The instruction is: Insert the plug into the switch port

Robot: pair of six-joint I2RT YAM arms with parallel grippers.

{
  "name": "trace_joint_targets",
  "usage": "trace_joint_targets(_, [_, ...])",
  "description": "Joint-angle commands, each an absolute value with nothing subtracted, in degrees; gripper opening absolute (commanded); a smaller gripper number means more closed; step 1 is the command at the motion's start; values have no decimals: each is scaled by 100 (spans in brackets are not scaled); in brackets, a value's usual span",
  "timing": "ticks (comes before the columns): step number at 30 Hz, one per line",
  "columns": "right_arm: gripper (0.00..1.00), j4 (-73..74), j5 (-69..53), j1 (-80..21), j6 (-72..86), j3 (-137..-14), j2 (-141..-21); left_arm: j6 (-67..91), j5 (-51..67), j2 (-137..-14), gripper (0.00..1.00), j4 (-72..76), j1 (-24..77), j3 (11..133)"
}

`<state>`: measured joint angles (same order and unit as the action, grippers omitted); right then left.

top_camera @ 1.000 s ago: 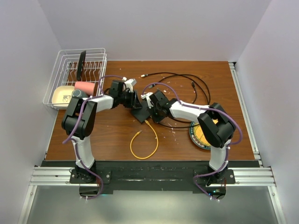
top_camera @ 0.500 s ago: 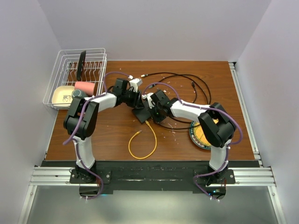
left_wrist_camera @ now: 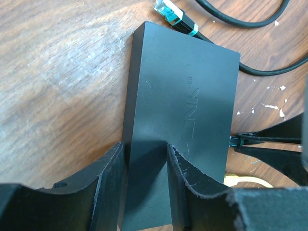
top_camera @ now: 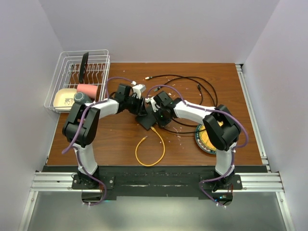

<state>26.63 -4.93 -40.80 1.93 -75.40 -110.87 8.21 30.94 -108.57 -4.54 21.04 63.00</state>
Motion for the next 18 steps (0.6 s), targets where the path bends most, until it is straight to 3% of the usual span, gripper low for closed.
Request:
trace_joint_targets(1, [0, -18, -1256, -4157, 150, -8490, -11109, 1415, 4923, -10741, 43, -1688, 3006, 5880])
trace_joint_targets(2, [0, -18, -1309, -4157, 141, -8482, -11092, 1502, 4844, -10697, 45, -1661, 2971, 5828])
trace_joint_targets(7, [19, 483, -1486, -4157, 114, -8114, -10881, 1898, 4237, -10451, 52, -1389, 2463, 5599])
trace_joint_targets(13, [29, 1018, -1222, -4149, 26, -7744, -10644, 2197, 3332, -10266, 61, -1573, 1996, 5484])
trace_joint_targets(18, [48, 1204, -529, -4148, 44, -7541, -10214, 2408, 2402, -9932, 70, -1740, 1855, 5397])
